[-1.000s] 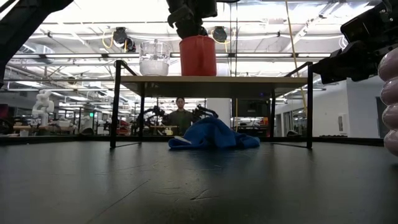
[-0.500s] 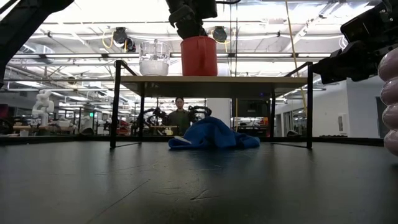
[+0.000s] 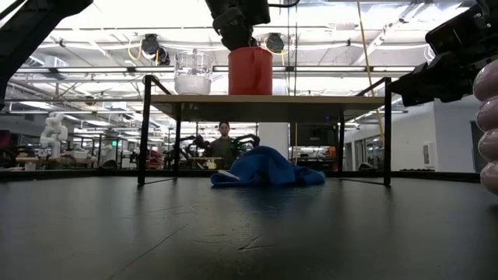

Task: Stack small to large cups/mugs on shelf
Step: Put the violet mug on the shelf

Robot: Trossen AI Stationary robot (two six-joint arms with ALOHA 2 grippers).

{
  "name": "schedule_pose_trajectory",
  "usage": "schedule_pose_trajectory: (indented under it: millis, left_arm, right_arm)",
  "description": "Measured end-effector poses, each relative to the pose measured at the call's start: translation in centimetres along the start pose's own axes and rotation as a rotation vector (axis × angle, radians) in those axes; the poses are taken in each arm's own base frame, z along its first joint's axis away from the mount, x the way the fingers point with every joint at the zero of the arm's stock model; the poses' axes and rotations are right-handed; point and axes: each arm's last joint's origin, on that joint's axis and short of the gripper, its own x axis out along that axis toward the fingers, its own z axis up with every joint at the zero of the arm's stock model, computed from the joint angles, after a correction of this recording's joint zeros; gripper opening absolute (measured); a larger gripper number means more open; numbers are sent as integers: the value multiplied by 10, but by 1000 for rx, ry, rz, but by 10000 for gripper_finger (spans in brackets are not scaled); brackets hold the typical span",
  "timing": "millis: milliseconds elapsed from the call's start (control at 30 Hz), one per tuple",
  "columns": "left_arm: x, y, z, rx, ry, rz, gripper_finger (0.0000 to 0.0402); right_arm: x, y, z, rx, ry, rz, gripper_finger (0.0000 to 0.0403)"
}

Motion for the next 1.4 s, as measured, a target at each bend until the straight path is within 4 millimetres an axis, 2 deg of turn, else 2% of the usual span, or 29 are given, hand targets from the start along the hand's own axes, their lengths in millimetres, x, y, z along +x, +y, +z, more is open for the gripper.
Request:
schedule_pose_trajectory:
  millis: [1033,1400]
  left_arm:
    - [-1,0,0,7,12,32,122]
    - [-33,-6,3,18,-65,90,122]
  right_arm:
    - [0,0,0,11,3,0,0]
    - [0,0,-1,10,7,0,0]
